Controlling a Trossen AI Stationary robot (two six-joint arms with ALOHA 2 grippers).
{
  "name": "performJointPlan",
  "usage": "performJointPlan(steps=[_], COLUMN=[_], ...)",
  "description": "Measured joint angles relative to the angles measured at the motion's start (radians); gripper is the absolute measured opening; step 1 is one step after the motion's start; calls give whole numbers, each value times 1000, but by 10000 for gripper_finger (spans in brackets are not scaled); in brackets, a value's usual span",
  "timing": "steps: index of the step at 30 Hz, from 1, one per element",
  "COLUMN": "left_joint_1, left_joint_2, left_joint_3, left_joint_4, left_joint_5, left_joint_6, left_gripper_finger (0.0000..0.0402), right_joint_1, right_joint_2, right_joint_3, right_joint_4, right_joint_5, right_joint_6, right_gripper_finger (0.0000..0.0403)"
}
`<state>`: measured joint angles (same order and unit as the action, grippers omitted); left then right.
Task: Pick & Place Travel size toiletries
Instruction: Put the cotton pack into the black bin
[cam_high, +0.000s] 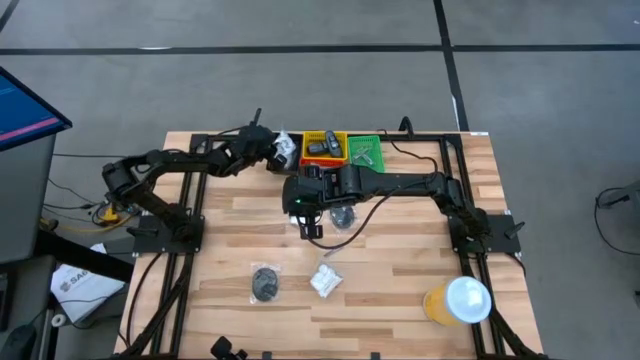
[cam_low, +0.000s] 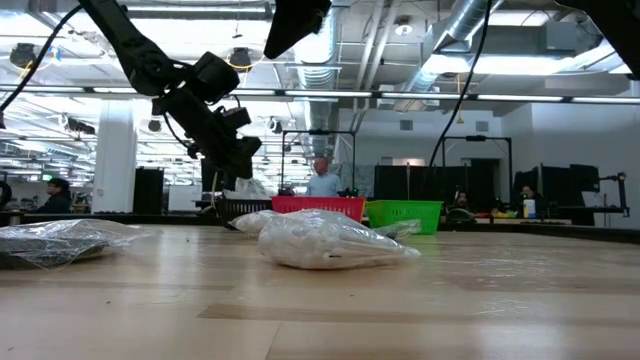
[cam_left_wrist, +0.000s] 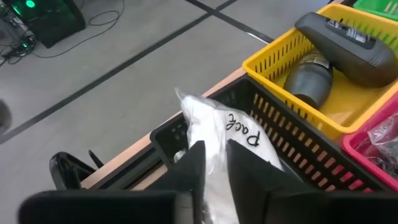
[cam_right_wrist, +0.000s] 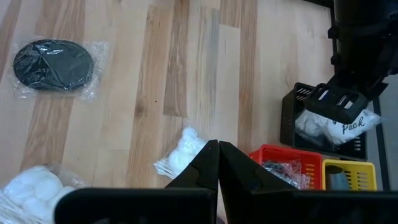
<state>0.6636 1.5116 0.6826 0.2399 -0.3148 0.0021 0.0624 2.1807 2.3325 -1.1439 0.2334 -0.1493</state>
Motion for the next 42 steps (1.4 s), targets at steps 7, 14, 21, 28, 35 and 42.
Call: performJointPlan(steps=[7,14,21,28,35,42], left_joint_1=[-4,-4,-33,-159,-298,-401], left_joint_2=[0,-39,-203,-346,-378,-378], left_joint_3=[0,0,-8,-110,-203,-222], left_joint_4=[-1,-32,-205,-208,-164,-148], left_joint_5=[61,64,162,353,384,384], left_joint_6=[-3,24,16,16,16,16], left_gripper_finger=[106,126,122,111,106,115], right_joint_1=[0,0,12,42,80,120], right_joint_2=[0,0,0,0,0,0], right_joint_3=[0,0,0,0,0,0], right_joint_4=[0,-6,-46,-55,-54,-56], right_joint_5=[0,0,-1,0,0,-1], right_joint_6=[0,17,52,105,151,191], right_gripper_finger=[0,0,0,0,0,0])
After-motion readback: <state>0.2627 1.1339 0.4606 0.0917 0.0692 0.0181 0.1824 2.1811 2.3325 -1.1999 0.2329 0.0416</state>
